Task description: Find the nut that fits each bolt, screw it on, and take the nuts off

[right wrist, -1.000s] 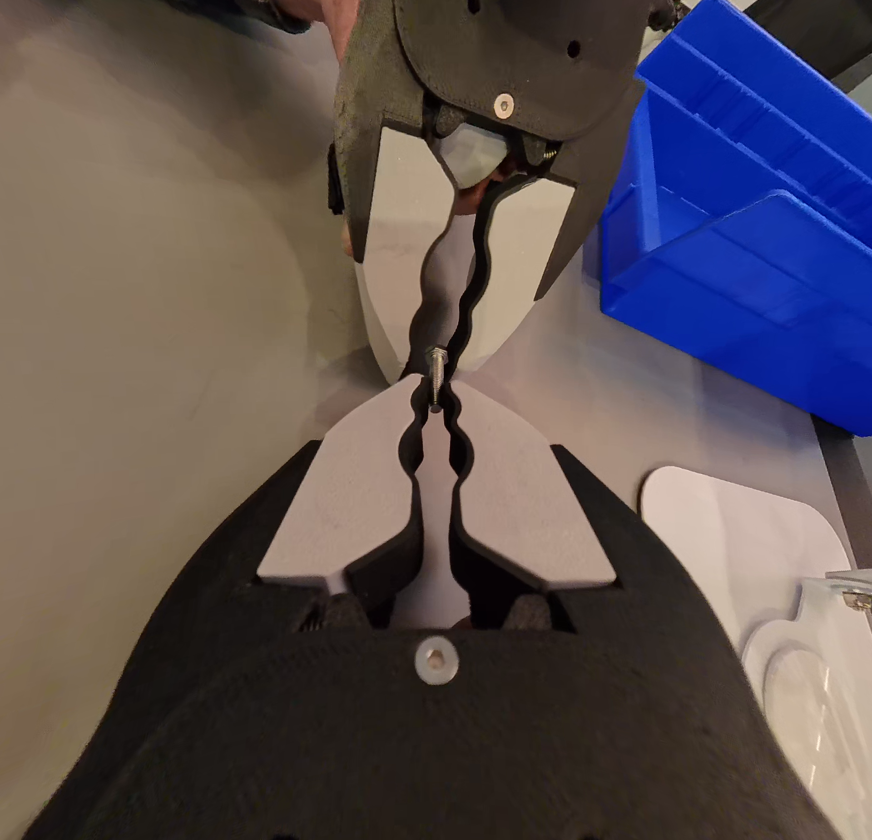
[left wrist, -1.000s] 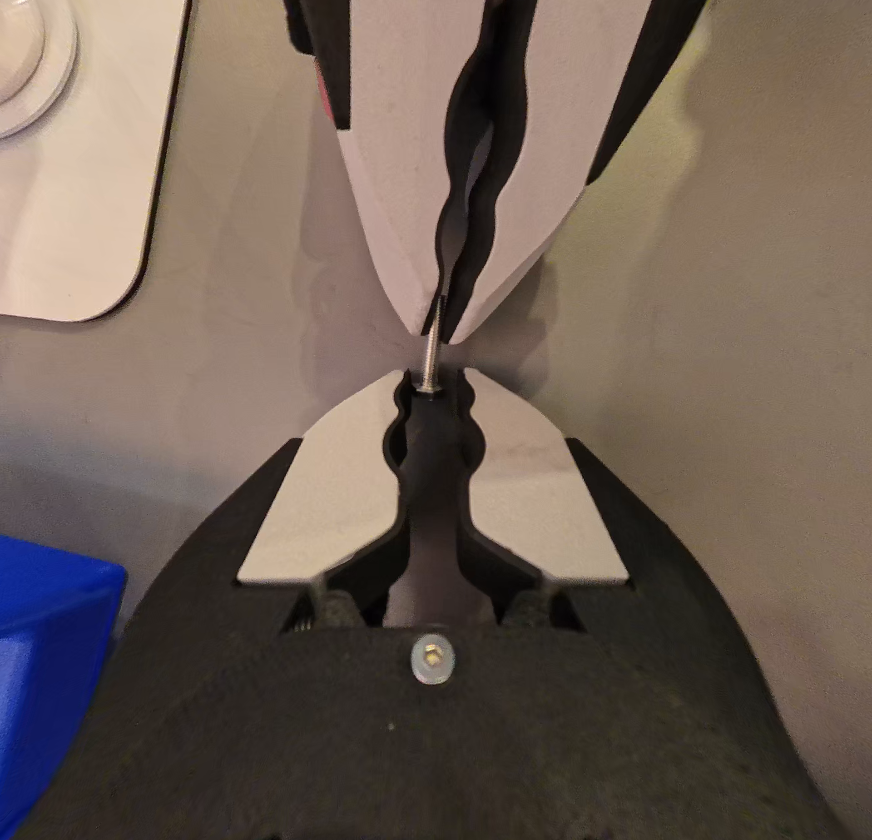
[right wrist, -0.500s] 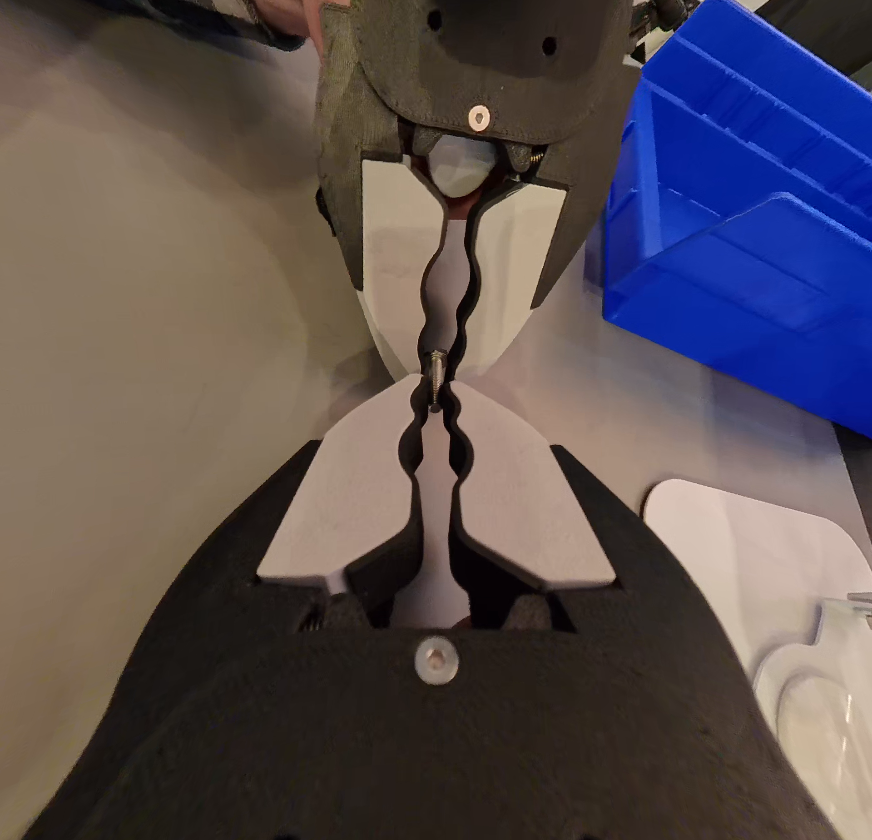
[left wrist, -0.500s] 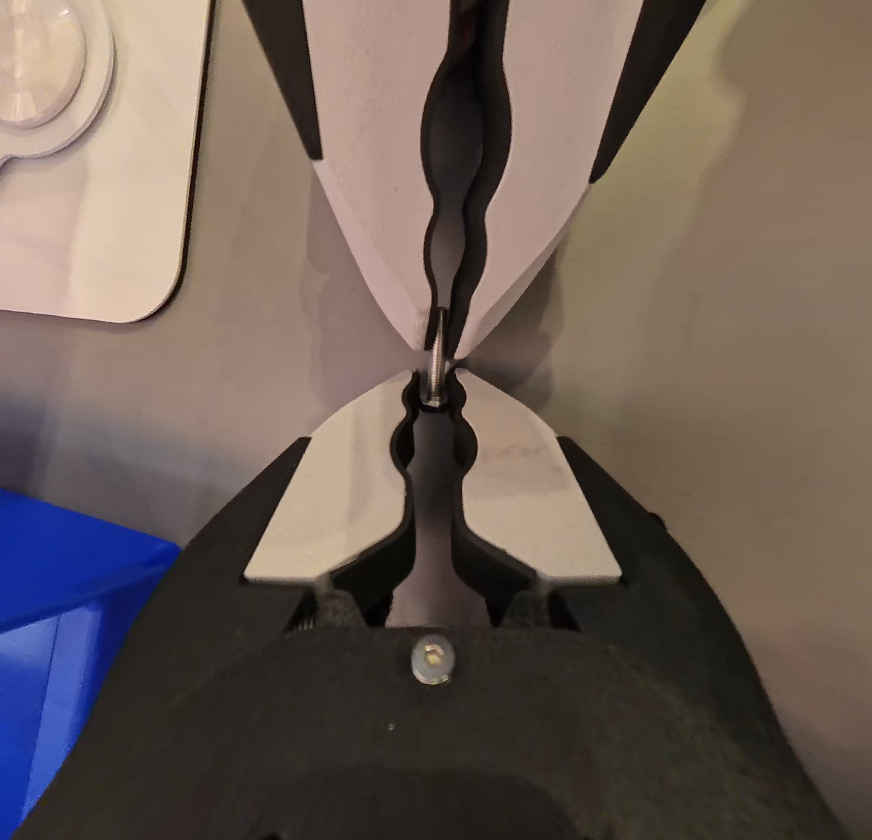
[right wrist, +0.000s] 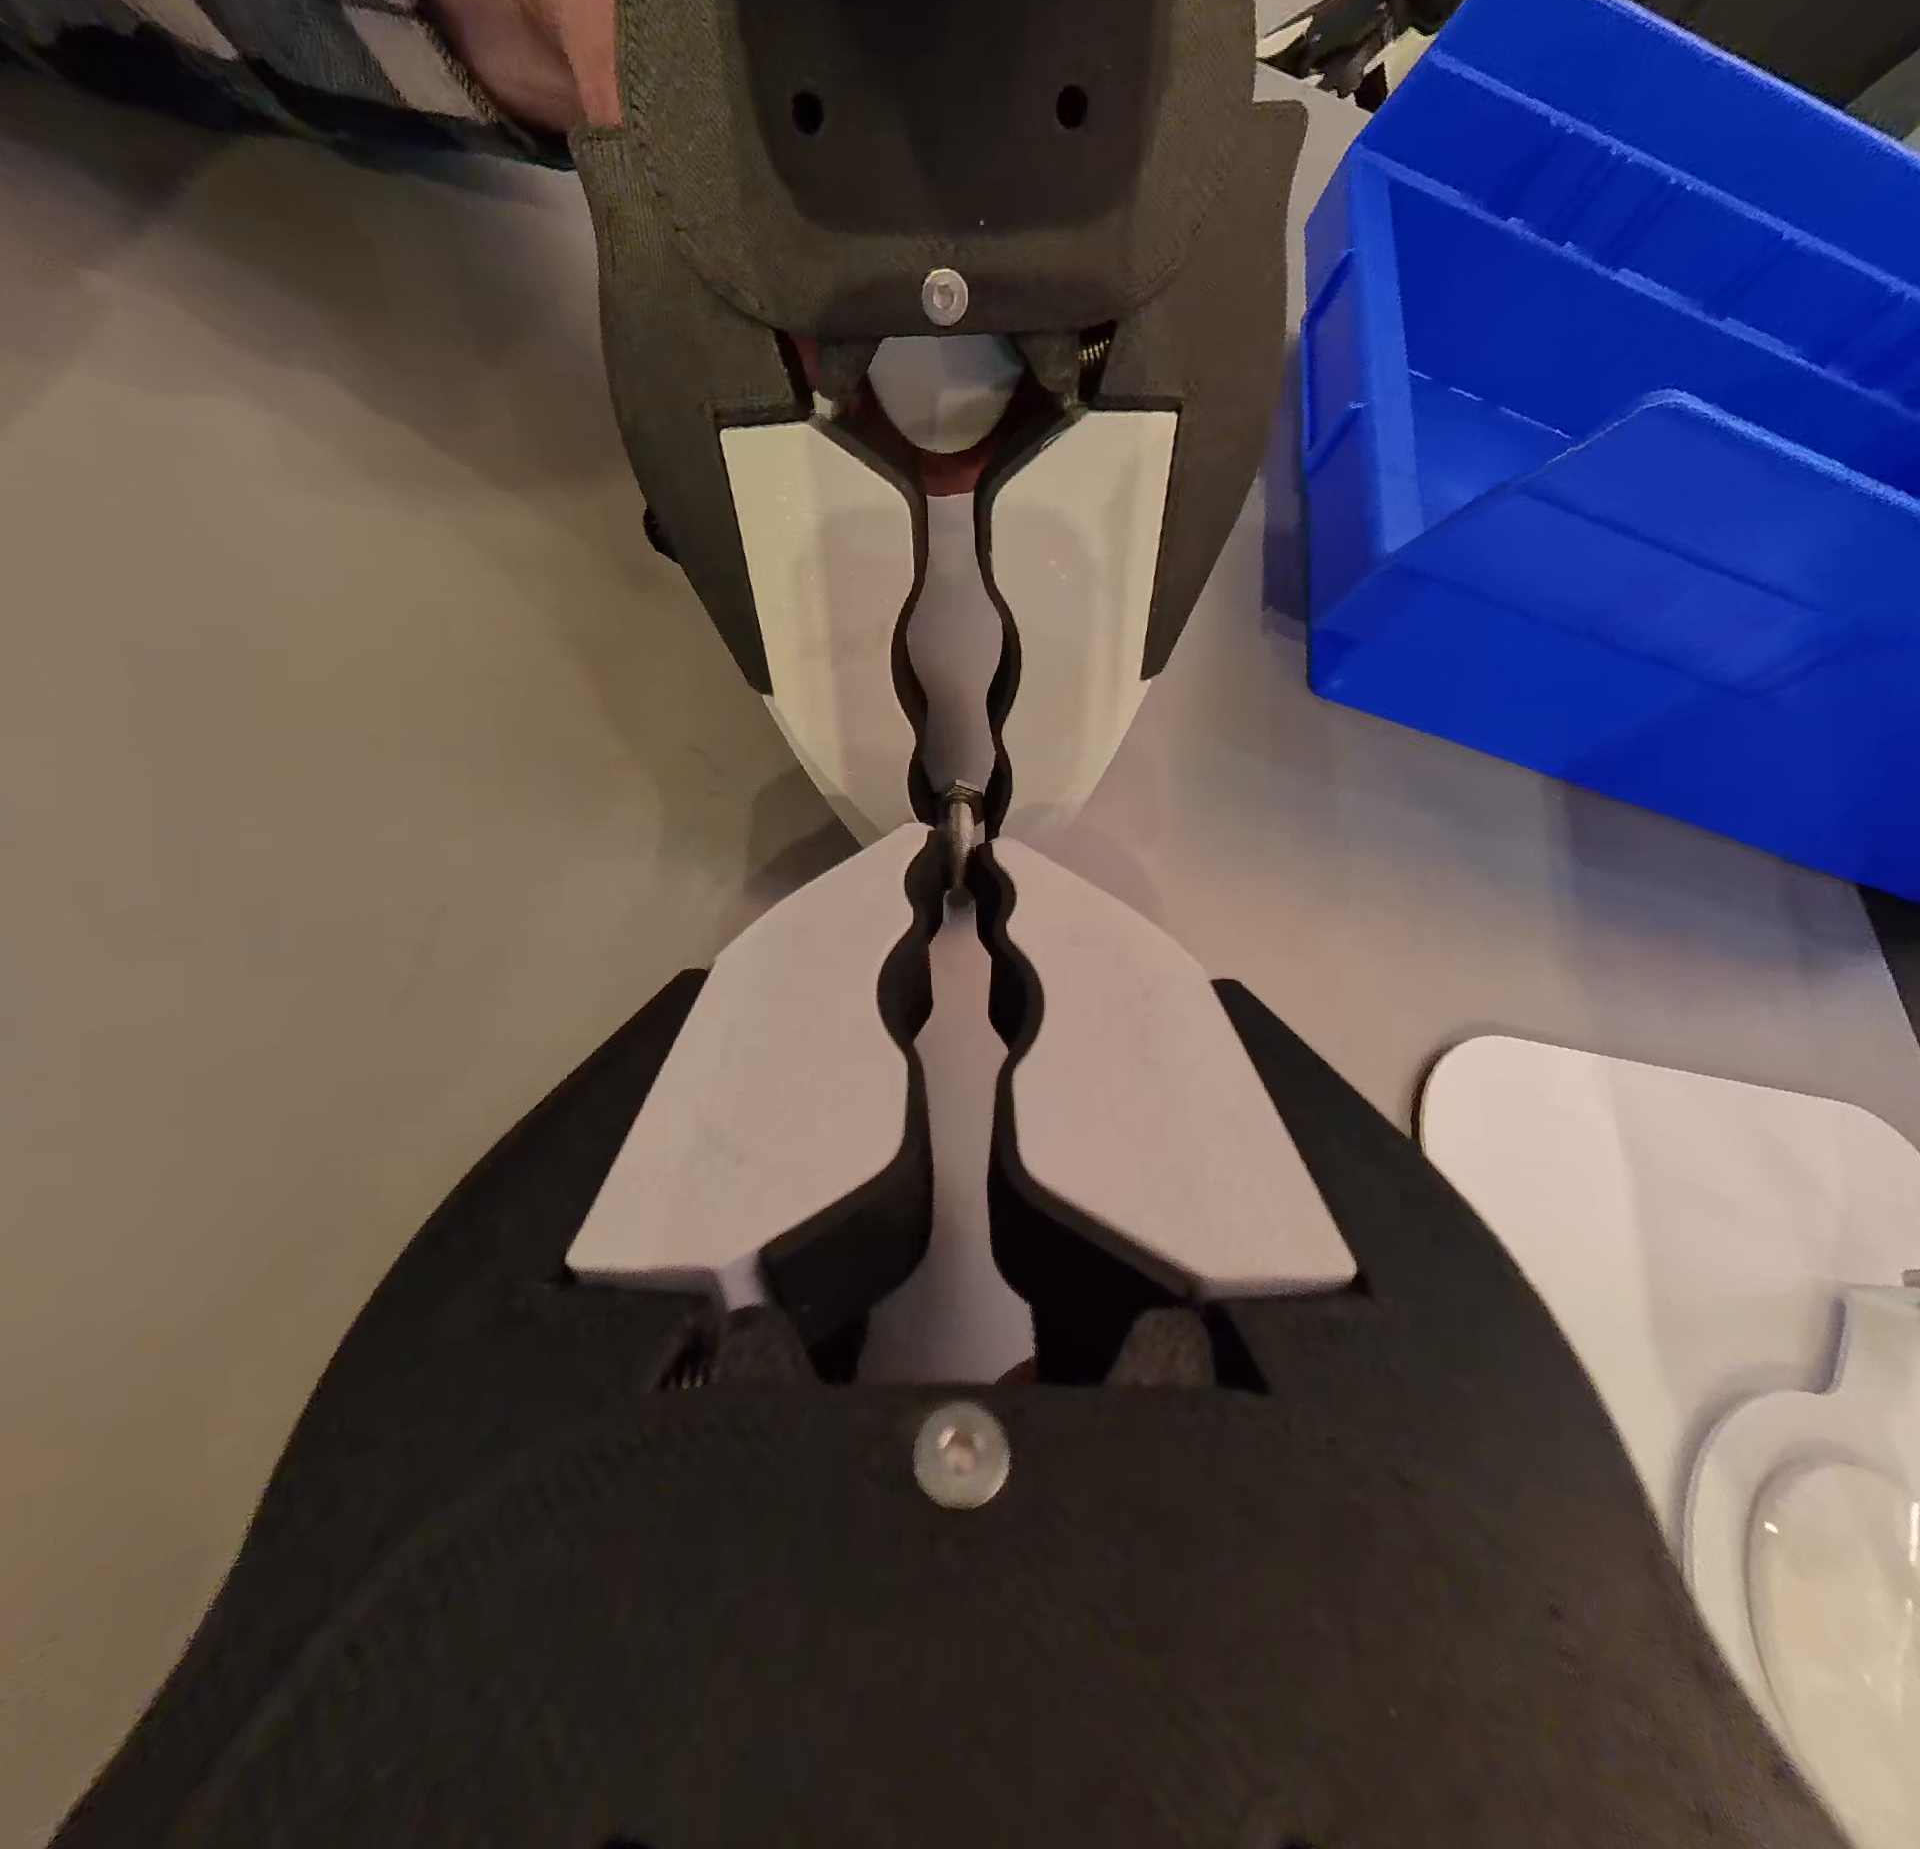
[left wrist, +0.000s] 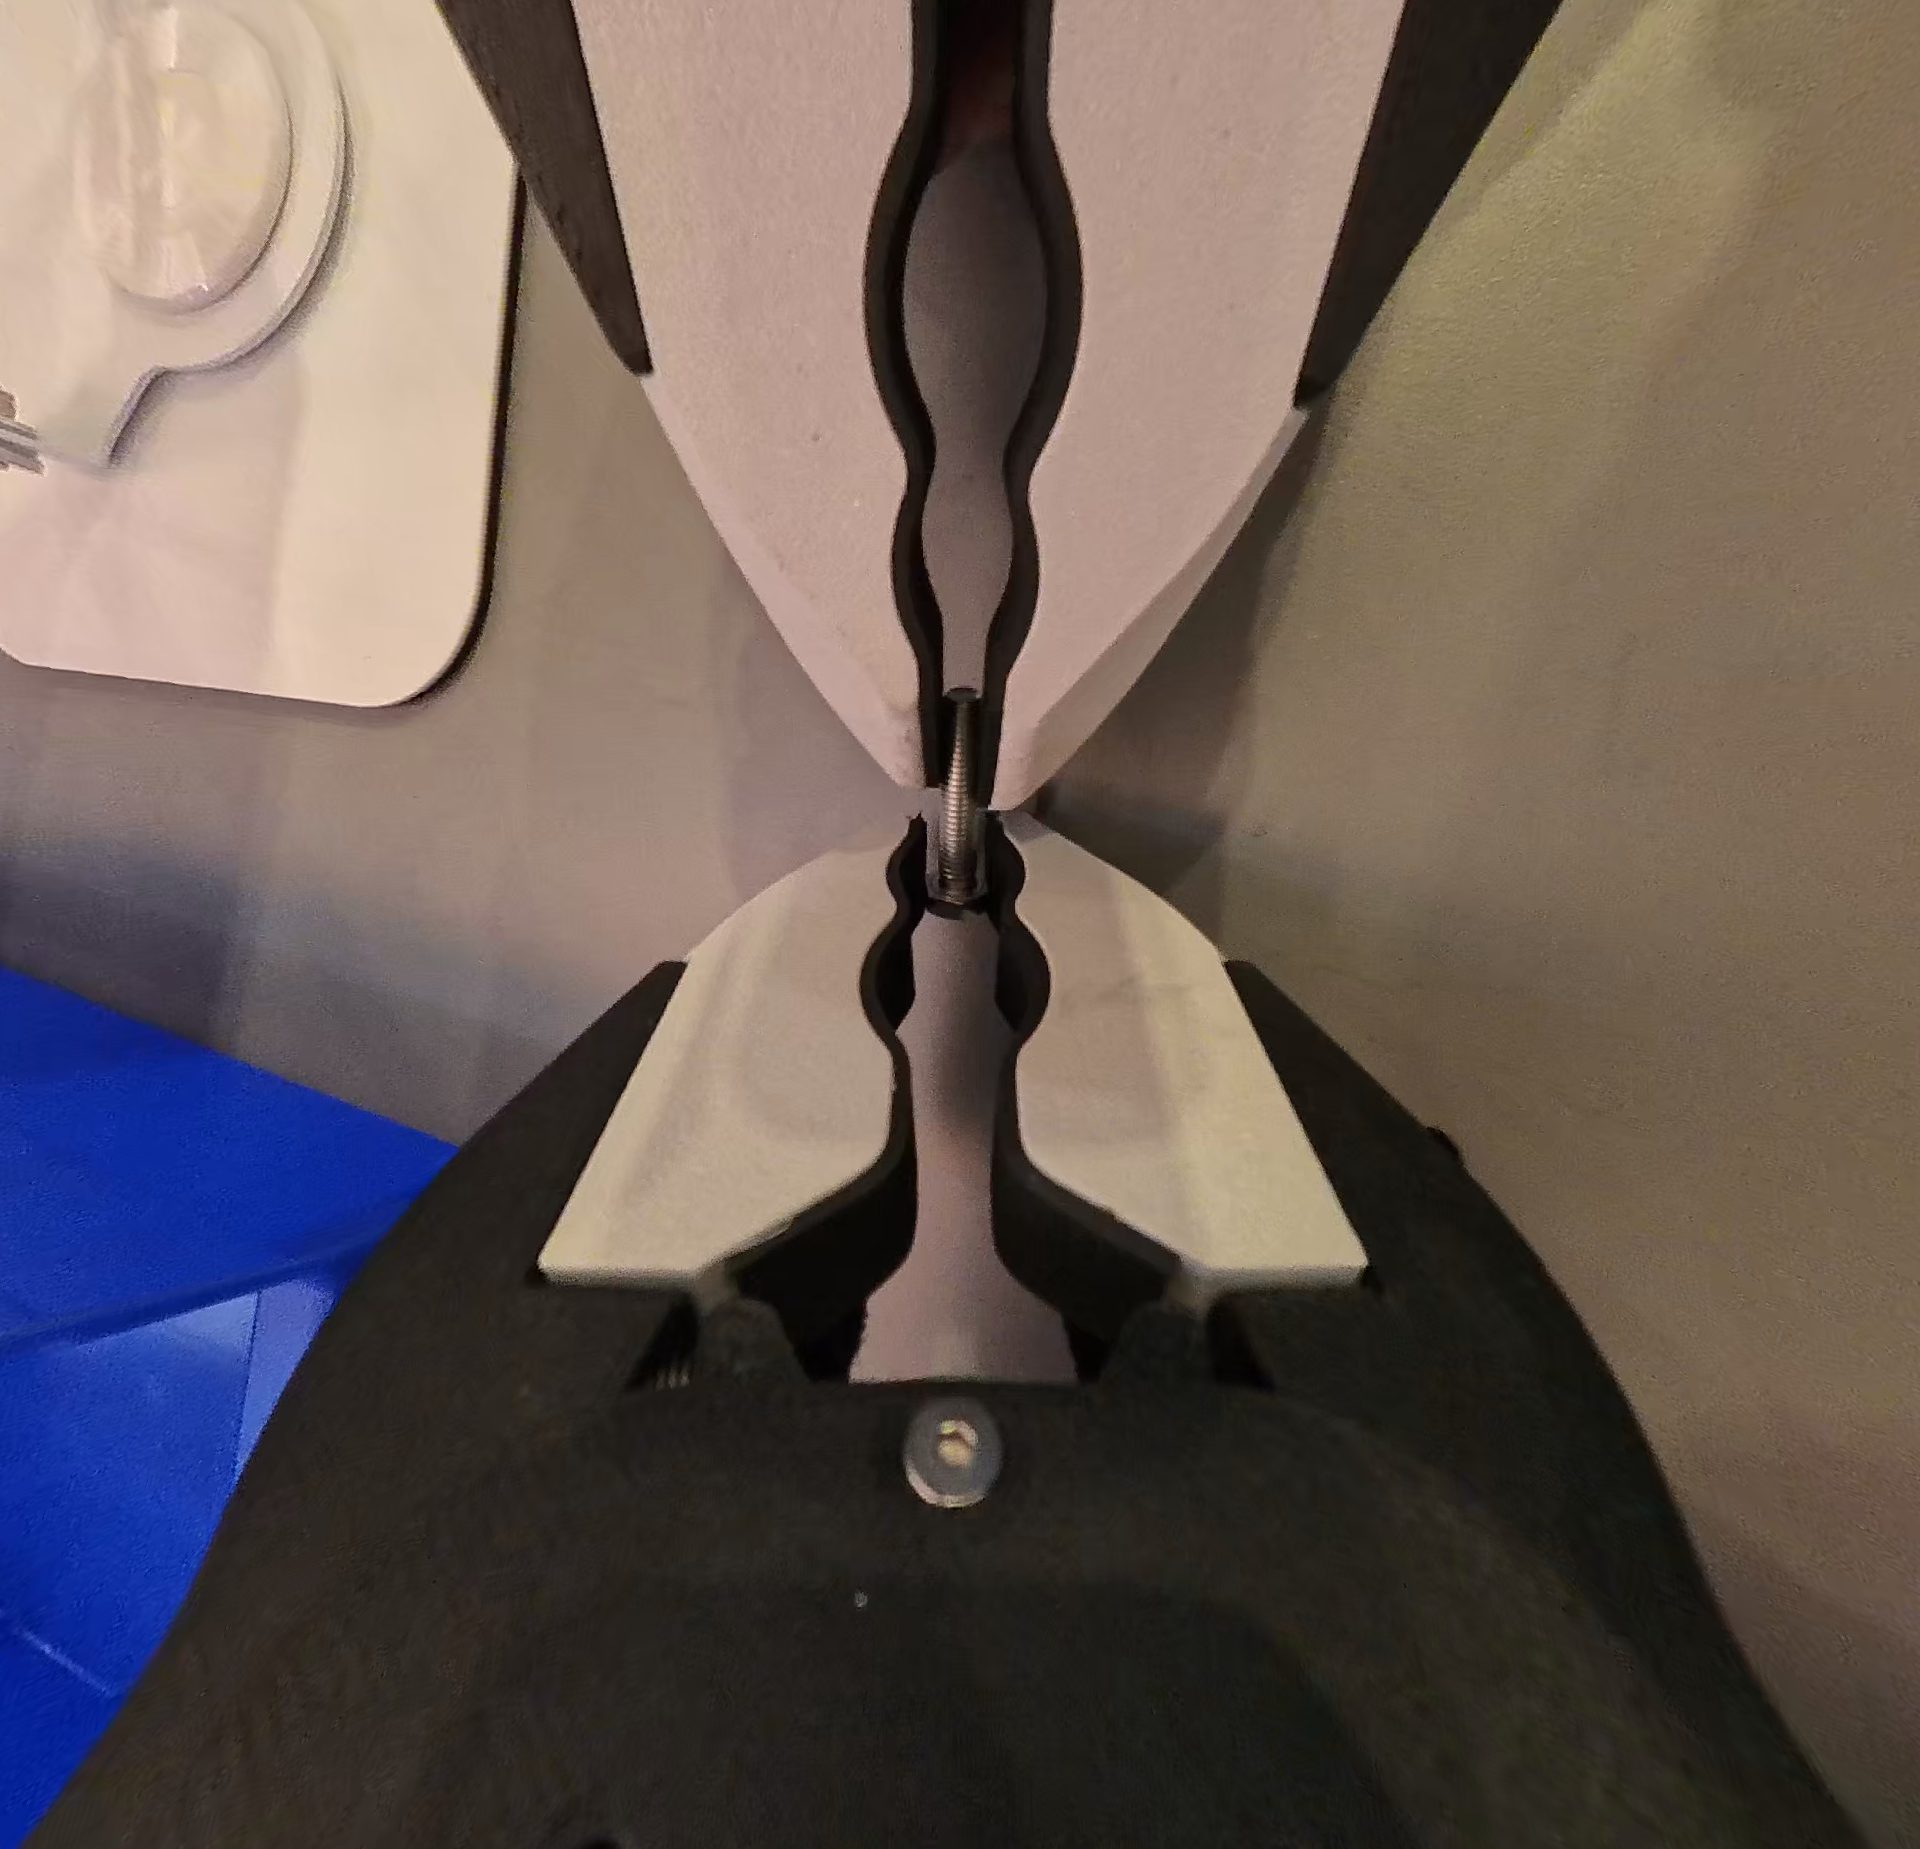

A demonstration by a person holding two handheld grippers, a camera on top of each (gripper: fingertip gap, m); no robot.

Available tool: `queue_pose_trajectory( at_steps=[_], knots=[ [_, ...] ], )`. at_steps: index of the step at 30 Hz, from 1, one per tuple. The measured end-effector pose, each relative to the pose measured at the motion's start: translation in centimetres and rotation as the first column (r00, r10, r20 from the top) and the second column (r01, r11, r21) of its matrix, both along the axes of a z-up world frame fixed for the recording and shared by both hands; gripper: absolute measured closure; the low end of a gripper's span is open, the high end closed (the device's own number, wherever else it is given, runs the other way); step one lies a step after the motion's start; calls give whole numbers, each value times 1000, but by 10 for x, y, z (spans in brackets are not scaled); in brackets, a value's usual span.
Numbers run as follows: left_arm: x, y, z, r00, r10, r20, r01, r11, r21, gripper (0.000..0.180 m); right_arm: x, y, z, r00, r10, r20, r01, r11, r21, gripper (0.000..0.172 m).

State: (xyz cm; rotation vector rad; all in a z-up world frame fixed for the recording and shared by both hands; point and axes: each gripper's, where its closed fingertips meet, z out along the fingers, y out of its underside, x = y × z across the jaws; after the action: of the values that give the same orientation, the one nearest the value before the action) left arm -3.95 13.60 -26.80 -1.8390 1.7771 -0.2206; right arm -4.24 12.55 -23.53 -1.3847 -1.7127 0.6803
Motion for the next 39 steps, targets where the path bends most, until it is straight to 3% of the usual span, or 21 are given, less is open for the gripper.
queue_pose_trajectory(
  at_steps=[12, 17, 19, 25, 32, 39],
  knots=[
    [0, 9, 7, 1000, 23, 6, -24, 996, 89, 170, 0, 7, 9, 997, -36, -63, 32, 998, -55, 166],
    [-6, 11, 6, 999, 36, 3, -36, 997, 75, 170, 2, 16, 19, 991, -69, -116, 63, 997, -53, 143],
    [-10, 14, 8, 998, 50, 28, -52, 996, 68, 170, 5, 21, 21, 990, -74, -118, 67, 996, -64, 143],
    [-27, 24, 17, 990, 110, 92, -114, 993, 41, 170, 7, 8, -9, 998, 24, 55, -16, 987, -157, 151],
    [-32, 26, 18, 988, 121, 94, -125, 992, 37, 170, 6, 4, -29, 977, 4, 211, 35, 983, -182, 154],
    [-32, 26, 20, 988, 121, 100, -125, 992, 34, 170, 2, 3, -32, 971, -4, 239, 51, 980, -192, 160]
  ],
)
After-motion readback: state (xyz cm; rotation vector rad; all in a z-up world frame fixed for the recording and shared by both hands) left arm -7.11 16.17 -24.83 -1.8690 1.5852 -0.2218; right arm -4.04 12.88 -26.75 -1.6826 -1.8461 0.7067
